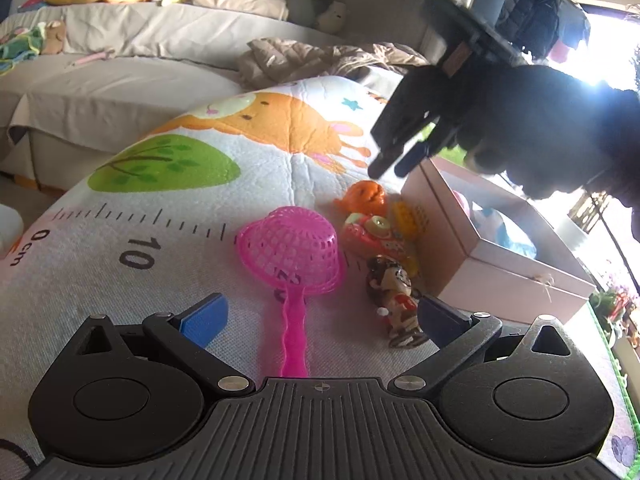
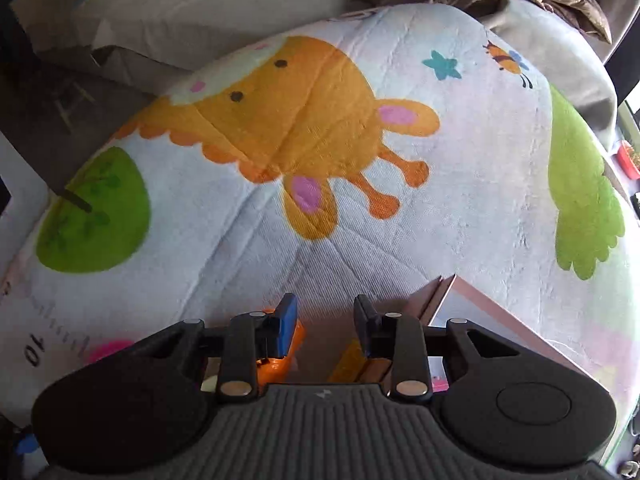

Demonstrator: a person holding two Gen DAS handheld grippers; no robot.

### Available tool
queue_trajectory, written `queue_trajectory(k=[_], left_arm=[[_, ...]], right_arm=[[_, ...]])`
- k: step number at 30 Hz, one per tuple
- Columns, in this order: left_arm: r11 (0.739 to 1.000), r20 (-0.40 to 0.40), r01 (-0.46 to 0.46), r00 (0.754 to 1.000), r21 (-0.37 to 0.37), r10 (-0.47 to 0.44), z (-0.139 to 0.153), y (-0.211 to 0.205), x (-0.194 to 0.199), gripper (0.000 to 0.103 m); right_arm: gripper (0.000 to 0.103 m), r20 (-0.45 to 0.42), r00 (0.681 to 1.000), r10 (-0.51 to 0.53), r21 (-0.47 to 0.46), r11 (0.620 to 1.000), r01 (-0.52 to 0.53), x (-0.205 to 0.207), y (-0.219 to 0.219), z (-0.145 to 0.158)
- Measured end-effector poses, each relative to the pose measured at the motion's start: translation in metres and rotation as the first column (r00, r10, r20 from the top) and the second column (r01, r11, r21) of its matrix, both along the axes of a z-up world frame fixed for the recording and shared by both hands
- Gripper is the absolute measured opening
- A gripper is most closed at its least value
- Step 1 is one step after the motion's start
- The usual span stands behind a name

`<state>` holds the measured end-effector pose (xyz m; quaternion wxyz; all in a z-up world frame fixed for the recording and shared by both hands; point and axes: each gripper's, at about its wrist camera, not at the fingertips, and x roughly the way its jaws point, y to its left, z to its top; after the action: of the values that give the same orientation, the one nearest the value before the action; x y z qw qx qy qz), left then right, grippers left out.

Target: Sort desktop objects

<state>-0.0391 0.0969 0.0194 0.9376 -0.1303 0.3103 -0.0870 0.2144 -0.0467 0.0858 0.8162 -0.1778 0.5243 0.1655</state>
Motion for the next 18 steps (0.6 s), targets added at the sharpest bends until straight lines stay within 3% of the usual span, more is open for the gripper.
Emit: queue_trajectory(k=[3, 11, 15, 18], left_arm=[[1.0, -0.001, -0.001, 1.0, 0.007, 0.001, 0.0, -0.001, 0.001, 0.103], [1.0, 0.002, -0.001, 1.0, 0.013, 0.001, -0.001, -0.002, 0.001, 0.103], [1.0, -0.002, -0.003, 1.0, 0.011, 0.003, -0.001, -0.001, 0.001, 0.103], [1.0, 0.001, -0.008, 1.0, 0.02, 0.008, -0.001, -0.002, 0.0, 0.103]], right_arm=[[0.021, 0.021, 1.0, -0.008, -0.054, 0.999, 0.009, 0.004, -0.002, -0.02], [0.02, 0.009, 0.999, 0.041, -0.195, 0.98, -0.038, -0.009, 0.014, -0.033], [0.024, -0.121, 0.991, 0.061, -0.071, 0.995, -0.07, -0.034, 0.01, -0.023], [0.023, -0.146, 0.984, 0.103, 0.098, 0.991, -0.089, -0.058, -0.003, 0.002]])
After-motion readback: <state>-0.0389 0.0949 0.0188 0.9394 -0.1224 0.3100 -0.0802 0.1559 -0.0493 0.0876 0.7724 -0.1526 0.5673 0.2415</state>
